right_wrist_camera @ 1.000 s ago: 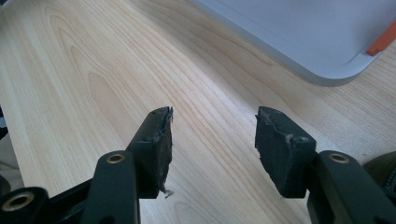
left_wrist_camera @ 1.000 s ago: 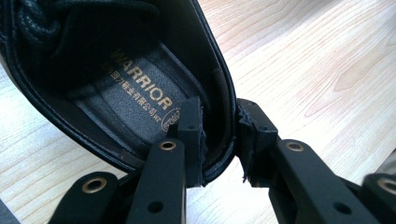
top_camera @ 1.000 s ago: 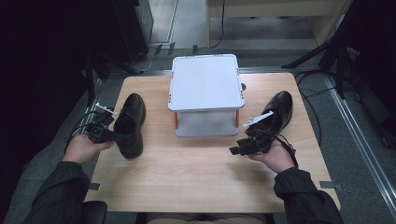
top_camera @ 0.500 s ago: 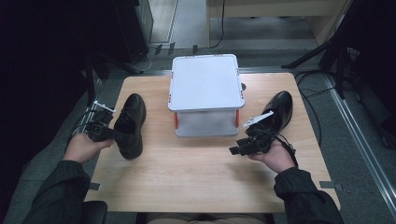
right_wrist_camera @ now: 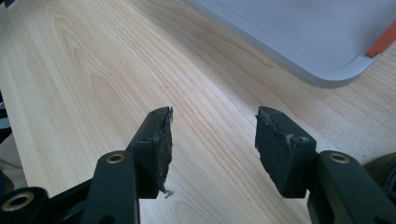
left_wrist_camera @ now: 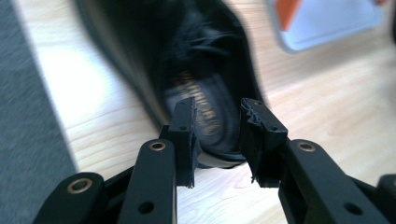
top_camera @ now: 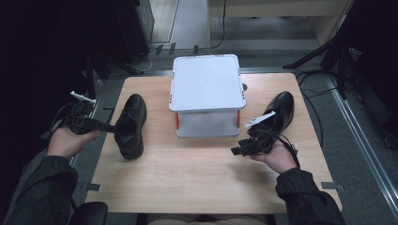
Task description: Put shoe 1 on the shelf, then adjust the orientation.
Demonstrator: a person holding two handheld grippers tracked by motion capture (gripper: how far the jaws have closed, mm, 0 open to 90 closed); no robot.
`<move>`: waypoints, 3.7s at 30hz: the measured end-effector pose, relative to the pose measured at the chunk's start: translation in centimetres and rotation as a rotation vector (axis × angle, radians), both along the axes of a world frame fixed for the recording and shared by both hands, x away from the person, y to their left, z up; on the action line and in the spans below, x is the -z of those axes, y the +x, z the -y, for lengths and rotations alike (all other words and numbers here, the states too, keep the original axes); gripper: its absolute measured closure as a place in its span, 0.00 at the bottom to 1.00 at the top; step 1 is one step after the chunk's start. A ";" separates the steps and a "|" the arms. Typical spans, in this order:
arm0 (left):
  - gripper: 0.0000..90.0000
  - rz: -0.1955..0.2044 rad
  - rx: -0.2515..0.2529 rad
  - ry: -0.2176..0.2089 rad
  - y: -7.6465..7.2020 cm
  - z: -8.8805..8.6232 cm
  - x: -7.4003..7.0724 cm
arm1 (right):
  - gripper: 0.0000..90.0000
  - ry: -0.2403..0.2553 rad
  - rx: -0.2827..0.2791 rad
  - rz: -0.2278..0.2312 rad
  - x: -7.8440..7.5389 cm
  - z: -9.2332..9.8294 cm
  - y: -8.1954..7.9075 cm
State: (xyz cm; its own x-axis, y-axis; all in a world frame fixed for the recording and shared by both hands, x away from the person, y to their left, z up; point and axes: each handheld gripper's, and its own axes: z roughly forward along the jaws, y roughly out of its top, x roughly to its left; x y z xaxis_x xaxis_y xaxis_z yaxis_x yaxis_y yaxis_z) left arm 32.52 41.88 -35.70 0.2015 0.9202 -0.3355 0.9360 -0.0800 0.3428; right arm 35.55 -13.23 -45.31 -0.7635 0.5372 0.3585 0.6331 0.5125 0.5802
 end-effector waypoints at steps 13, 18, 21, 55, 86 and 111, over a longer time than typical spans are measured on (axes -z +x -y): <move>0.72 -0.058 -0.136 0.001 1.2 -0.4 3.2 | 0.52 -0.006 -0.002 -0.002 0.0 0.0 0.0; 0.72 -0.079 -0.148 0.036 2.0 0.1 4.4 | 0.52 -0.002 0.000 -0.002 0.0 0.0 0.0; 0.74 -0.080 -0.157 0.064 2.5 0.3 5.3 | 0.52 -0.002 0.006 -0.004 0.0 0.1 0.0; 0.95 -0.177 -0.316 0.044 6.5 0.4 2.1 | 0.53 0.003 0.015 -0.007 -0.1 0.6 0.3; 0.95 -0.057 -0.217 0.019 12.0 9.8 -12.9 | 0.53 0.010 0.003 -0.008 -0.1 0.6 0.2; 0.93 -0.086 -0.131 0.023 16.3 18.9 -11.6 | 0.53 0.017 0.077 -0.013 -0.1 3.3 -1.3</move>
State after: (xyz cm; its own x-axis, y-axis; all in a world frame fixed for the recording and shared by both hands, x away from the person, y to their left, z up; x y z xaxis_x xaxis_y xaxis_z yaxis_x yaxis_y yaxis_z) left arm 48.82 23.01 -24.12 0.0510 0.9444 -0.3247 0.9646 0.0376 0.2609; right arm 34.24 -16.52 -45.25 -0.7154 0.5876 0.3780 0.6777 0.4520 0.5800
